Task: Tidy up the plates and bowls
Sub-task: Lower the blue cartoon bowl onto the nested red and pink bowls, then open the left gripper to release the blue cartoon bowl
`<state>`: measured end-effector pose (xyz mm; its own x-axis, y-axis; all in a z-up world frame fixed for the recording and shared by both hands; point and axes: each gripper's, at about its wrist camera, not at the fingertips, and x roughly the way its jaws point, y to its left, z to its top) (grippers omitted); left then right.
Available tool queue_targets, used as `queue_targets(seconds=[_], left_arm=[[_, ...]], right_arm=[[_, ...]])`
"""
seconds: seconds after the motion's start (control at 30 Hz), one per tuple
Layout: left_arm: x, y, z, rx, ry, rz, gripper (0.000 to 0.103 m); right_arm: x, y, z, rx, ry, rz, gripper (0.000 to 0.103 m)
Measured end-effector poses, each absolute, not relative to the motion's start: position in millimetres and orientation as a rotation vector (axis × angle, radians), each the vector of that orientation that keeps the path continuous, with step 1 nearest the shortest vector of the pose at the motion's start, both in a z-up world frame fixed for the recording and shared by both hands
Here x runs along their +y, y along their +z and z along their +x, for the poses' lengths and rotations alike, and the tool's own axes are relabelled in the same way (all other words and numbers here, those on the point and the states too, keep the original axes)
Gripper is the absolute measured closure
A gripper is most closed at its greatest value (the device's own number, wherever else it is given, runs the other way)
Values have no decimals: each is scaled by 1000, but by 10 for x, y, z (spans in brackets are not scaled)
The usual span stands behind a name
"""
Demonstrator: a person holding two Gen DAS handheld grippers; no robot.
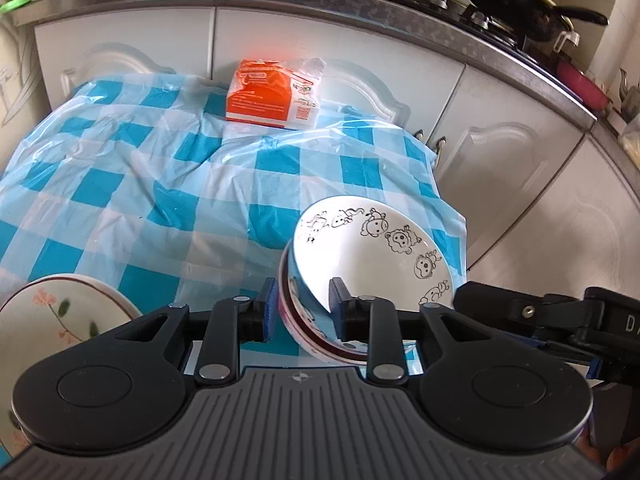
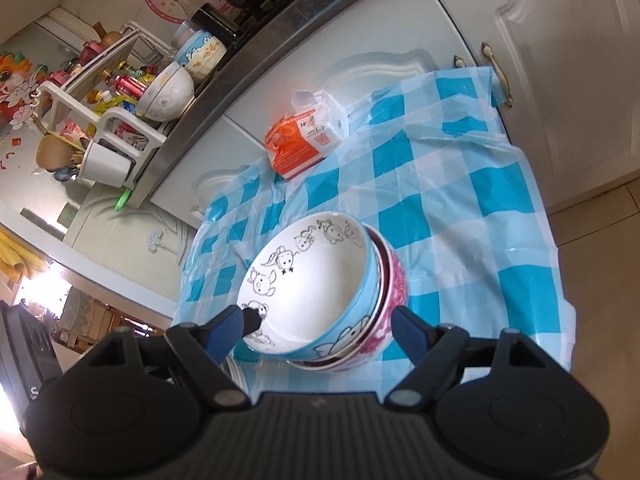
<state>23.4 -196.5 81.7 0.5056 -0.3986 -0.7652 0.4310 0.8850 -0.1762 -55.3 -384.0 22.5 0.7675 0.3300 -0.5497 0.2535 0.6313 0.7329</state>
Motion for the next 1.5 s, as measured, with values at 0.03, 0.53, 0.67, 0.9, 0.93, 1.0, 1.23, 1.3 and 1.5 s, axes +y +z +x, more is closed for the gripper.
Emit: queue_targets(seconds=[0.03,0.53,0.67,0.9,0.93,1.0,1.23,1.3,1.5], left_arm=[[-1942,830,233,911,-499,35,63],[-1418,463,-158,734,-424,245,59],[-1154,351,-160,706,-353,240,59],[-871,156,-218,657,-279,278,57],[-855,122,-207,643,-271,284,56],[-812,80,-164,626,-255,272,56],[-734,77,155,569,-166,219,43],[-728,71,217,569,-162,231,43],[-709,90,512,511,-126,218,37]], right_arm=[[-3843,241,-562,716,44,899,21],[-3704,67,-668,697,6,824,18],[-3655,1,-675,697,0,823,18],[-3454,21,-617,716,41,748,18],[-3416,25,-599,723,51,734,18],[-3347,32,-564,735,68,711,18],[-3285,93,-523,715,63,686,18],[-3295,107,-533,702,46,682,18],[-3349,80,-601,664,-26,719,18]])
